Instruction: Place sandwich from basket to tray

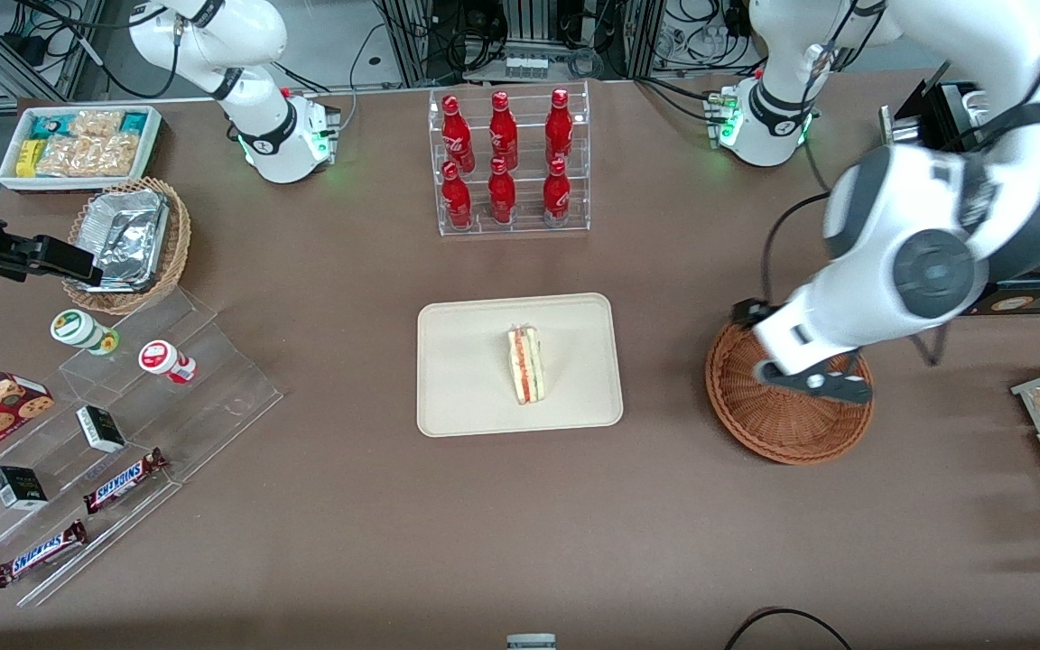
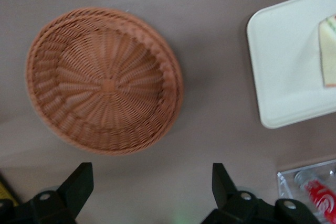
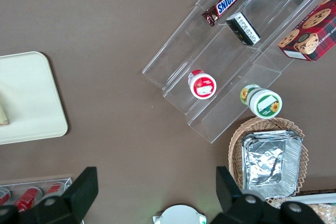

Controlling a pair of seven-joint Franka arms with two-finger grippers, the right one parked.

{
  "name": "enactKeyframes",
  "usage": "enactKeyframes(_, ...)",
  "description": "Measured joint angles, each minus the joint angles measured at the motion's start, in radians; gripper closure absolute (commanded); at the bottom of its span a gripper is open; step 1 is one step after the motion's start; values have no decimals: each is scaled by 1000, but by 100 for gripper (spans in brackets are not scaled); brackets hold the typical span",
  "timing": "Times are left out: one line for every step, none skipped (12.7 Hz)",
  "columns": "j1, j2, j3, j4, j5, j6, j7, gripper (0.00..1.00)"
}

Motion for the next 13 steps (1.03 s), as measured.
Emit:
enactKeyframes(33,-29,1,-10,0,-18,32,0)
enactKeyframes(58,-53,1,-17,1,-30,48,0)
enactKeyframes(71,-74,1,-21,1,-42,53,0)
enactKeyframes(79,-94,2,-22,2,-57,54,0)
enactKeyframes(88,-113,2,-24,3,-73,54,0)
enactKeyframes(100,-131,3,-26,3,-88,54,0)
enactKeyframes(113,-149,4,-26,3,-106,54,0)
enactKeyframes(122,-167,4,-26,3,-121,54,0)
enactKeyframes(126,-185,5,-26,3,-140,54,0)
enactKeyframes(128,-204,6,-26,3,-159,53,0)
enactKeyframes(134,-220,6,-26,3,-174,53,0)
enactKeyframes(139,-233,6,-26,3,-187,53,0)
enactKeyframes(142,-243,6,-26,3,-198,53,0)
